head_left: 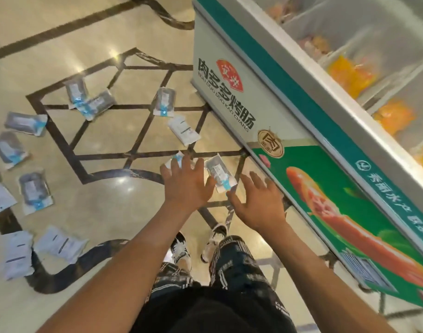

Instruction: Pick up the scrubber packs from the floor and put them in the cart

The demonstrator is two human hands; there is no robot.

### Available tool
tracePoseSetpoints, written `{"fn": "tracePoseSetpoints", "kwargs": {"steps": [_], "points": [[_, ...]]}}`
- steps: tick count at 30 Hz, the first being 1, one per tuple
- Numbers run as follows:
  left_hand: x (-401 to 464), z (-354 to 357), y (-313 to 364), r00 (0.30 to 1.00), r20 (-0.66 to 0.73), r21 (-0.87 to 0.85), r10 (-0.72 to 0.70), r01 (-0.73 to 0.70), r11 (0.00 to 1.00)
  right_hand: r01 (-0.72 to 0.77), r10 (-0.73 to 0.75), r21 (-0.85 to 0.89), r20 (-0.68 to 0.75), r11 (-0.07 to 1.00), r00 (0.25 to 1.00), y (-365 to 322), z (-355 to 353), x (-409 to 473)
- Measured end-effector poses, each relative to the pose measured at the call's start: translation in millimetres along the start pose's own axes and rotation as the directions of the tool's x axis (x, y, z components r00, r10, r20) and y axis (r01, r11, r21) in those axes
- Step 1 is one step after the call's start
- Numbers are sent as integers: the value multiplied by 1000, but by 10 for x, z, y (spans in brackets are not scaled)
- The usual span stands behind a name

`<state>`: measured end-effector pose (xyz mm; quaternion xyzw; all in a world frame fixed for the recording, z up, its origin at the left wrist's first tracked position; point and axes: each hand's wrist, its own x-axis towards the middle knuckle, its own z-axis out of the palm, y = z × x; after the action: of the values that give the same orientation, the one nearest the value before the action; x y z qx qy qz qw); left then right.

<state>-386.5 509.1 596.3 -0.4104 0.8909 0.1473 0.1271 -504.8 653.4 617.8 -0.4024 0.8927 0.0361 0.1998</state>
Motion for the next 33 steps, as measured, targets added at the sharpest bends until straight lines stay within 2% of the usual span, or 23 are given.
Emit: {"fn": "tracePoseSetpoints", "kwargs": {"steps": [7, 12, 14, 16, 21, 24, 27, 30, 32, 33], "points": [[823, 199, 120, 983, 109, 53, -150, 145, 988, 32, -29, -11, 198, 999, 980, 311, 131, 971], [1467, 570, 193, 985, 33, 2, -168, 168, 986, 102, -89, -38, 264, 994, 960, 470, 321, 1828], [1769, 804, 175, 977, 84, -6, -197, 198, 980, 120, -105, -36, 279, 992, 954, 497, 548, 2202], [2059, 1115, 108, 974, 99, 12, -206, 205, 979, 150, -125, -66, 291, 987, 949, 496, 876, 2559], [2853, 2438, -185, 966, 123, 36, -227, 224, 974, 204, -139, -118, 410, 972, 901, 522, 2169, 3329], [3340, 3292, -384, 926, 262, 20, -271, 275, 961, 206, -142, -69, 512, 976, 847, 667, 3181, 3740], [3778, 4161, -551, 895, 341, -21, -289, 315, 949, 132, -90, -25, 602, 991, 794, 808, 4168, 4171], [4185, 4898, -698, 887, 381, -68, -261, 308, 949, 36, -45, 27, 592, 999, 804, 883, 4922, 4703], [4422, 5390, -835, 884, 395, -58, -249, 294, 954, -118, 41, 87, 613, 989, 789, 824, 5339, 5073], [4521, 5624, -912, 871, 415, -48, -264, 310, 949, -268, 119, 147, 629, 952, 769, 788, 5538, 5245]]}}
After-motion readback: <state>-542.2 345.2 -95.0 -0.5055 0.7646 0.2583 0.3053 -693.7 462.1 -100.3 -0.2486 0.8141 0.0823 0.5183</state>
